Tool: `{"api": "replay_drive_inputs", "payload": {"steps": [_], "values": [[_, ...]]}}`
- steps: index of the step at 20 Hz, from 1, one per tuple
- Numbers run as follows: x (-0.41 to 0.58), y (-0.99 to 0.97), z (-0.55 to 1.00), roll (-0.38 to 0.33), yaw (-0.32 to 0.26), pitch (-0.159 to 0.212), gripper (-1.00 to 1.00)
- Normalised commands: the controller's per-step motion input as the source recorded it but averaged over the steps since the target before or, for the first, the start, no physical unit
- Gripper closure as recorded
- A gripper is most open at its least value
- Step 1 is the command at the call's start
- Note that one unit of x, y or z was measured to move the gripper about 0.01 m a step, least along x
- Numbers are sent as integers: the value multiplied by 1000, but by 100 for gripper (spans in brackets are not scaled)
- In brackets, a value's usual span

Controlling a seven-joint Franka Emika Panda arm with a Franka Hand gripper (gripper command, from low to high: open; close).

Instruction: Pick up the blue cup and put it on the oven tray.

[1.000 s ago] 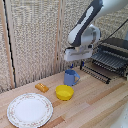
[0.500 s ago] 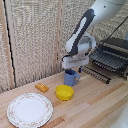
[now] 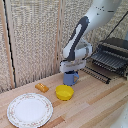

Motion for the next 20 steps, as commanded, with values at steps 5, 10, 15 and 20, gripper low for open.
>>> {"api": "replay_drive_inputs", "payload": {"steps": [5, 10, 15, 20], "values": [[-55, 175, 83, -9, -262, -48, 100], [-58, 124, 22, -24, -150, -15, 100], [8, 33, 127, -14, -61, 16, 100], [217, -268, 946, 4, -127, 59, 100]]}}
